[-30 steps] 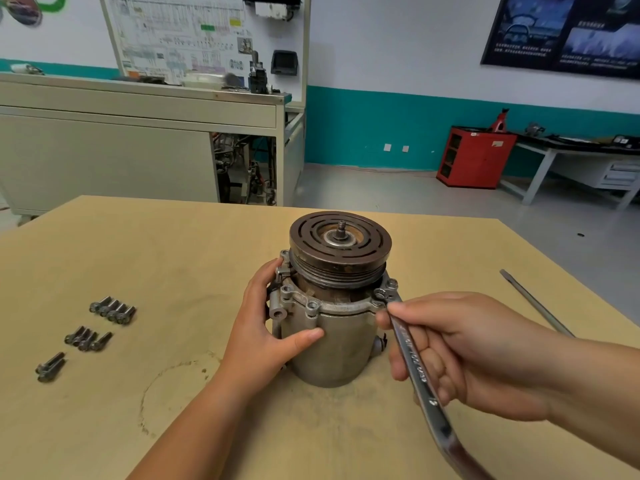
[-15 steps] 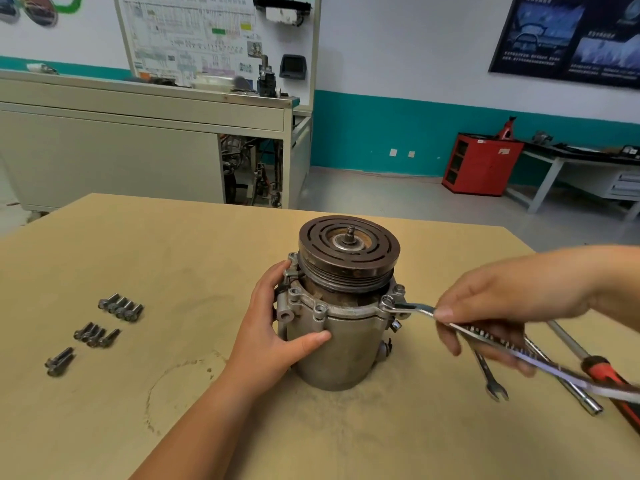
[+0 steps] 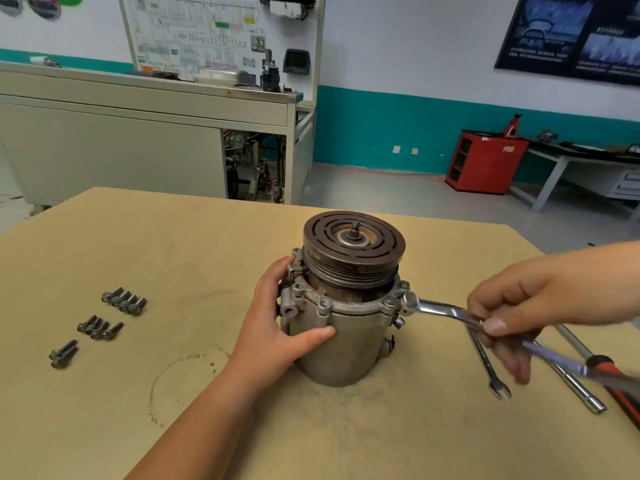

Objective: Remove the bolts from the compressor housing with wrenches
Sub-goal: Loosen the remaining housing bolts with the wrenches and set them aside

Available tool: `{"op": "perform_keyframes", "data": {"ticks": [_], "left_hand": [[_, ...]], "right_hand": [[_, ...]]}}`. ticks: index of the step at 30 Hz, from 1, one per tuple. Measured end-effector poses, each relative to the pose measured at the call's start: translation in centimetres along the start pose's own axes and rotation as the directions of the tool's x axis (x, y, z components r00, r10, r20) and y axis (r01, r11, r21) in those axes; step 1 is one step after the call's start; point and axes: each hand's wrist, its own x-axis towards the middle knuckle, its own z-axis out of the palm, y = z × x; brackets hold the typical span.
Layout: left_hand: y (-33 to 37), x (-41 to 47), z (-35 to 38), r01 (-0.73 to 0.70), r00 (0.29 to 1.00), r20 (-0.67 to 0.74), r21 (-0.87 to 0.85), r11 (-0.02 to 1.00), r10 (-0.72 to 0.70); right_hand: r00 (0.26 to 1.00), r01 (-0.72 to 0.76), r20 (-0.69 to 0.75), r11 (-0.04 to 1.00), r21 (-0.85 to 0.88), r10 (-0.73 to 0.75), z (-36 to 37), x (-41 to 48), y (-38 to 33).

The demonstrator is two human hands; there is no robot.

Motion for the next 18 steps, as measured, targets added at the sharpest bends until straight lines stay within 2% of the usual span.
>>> {"op": "perform_keyframes", "data": {"ticks": [2,4,6,8,11,18], "left_hand": [[0.0,0.0,0.0,-0.001,1.000,-0.002,0.002,1.000,0.001],[0.1,0.0,0.0,-0.002,1.000,-0.004,0.001,1.000,0.002],[0.1,-0.1,0.0,-0.007,1.000,-0.005,0.004,1.000,0.007],[0.1,-0.1,0.0,-0.015,1.000,-0.007,-0.003,1.000,0.015],[0.1,-0.1,0.0,-0.023,1.000,-0.011,0.000,1.000,0.023],[-0.3,0.0,0.0,-0.021,1.000,-0.010,0.013,1.000,0.021]], "right_hand": [[0.992,0.109,0.045,0.987,0.120,-0.115,2.4,0.7,0.1],[0.975,0.193,0.043,0.927,0.322,-0.218,5.0,1.3,-0.7],[0.961,0.262,-0.079,0.791,0.553,-0.264,7.4,1.9,-1.9],[0.937,0.347,-0.271,0.653,0.673,-0.219,9.0,2.3,-3.0],[0.896,0.416,-0.424,0.583,0.698,-0.132,10.1,2.9,-4.1],[0.863,0.438,-0.503,0.572,0.693,-0.052,11.0,4.7,-4.1]]}}
